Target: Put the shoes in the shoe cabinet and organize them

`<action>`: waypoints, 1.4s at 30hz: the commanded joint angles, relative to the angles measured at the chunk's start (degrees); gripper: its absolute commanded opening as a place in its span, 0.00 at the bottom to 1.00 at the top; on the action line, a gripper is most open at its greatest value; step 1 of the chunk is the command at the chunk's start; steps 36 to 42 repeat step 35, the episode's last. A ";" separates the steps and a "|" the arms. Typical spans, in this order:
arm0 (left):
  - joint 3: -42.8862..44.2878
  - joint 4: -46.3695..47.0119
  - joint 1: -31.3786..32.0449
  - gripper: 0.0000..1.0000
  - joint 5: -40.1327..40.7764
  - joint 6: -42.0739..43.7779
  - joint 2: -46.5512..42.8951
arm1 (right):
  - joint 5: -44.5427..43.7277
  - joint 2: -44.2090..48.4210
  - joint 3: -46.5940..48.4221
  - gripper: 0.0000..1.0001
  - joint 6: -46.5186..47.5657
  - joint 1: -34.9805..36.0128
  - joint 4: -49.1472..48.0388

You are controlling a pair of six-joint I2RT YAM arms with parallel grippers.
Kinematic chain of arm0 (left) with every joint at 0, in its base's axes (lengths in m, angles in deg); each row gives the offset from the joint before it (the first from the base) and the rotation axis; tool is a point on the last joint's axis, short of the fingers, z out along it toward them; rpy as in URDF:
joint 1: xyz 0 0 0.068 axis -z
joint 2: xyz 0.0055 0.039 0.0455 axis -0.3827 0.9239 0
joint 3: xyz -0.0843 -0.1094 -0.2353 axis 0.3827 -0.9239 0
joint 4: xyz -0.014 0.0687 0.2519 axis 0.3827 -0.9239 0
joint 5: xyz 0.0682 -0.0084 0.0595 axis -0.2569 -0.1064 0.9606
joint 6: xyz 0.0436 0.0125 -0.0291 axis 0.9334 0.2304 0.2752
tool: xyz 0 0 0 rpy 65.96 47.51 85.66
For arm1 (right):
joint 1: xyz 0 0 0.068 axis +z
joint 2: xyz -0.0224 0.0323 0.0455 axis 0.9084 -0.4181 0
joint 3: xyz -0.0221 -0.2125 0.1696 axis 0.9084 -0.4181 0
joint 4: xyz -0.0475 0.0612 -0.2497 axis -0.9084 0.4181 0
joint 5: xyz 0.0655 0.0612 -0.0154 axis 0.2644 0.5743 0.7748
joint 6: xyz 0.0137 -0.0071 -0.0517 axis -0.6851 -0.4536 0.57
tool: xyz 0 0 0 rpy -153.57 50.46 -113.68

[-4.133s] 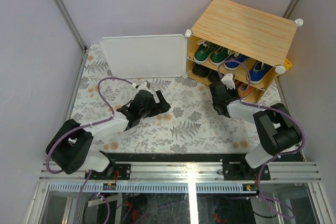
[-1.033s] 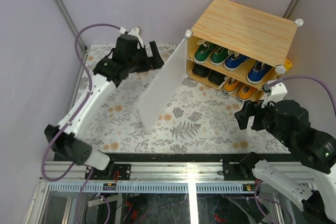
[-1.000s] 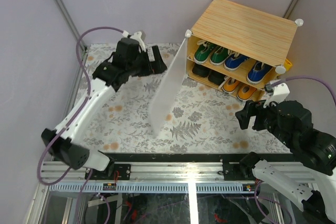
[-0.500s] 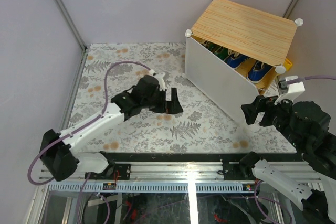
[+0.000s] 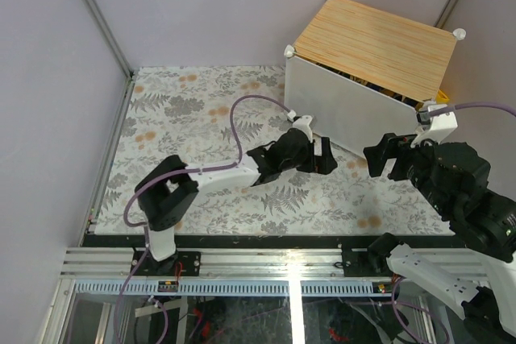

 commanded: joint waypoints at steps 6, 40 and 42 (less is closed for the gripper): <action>1.38 5.34 -0.27 1.00 5.84 -0.32 -0.24 | -1.80 -2.43 -7.14 0.89 1.15 0.36 -6.89; -16.08 -41.35 -2.68 1.00 30.71 5.48 -50.52 | -3.23 -6.68 -28.09 1.00 -4.07 0.36 -24.57; -16.08 -41.35 -2.68 1.00 30.71 5.48 -50.52 | -3.23 -6.68 -28.09 1.00 -4.07 0.36 -24.57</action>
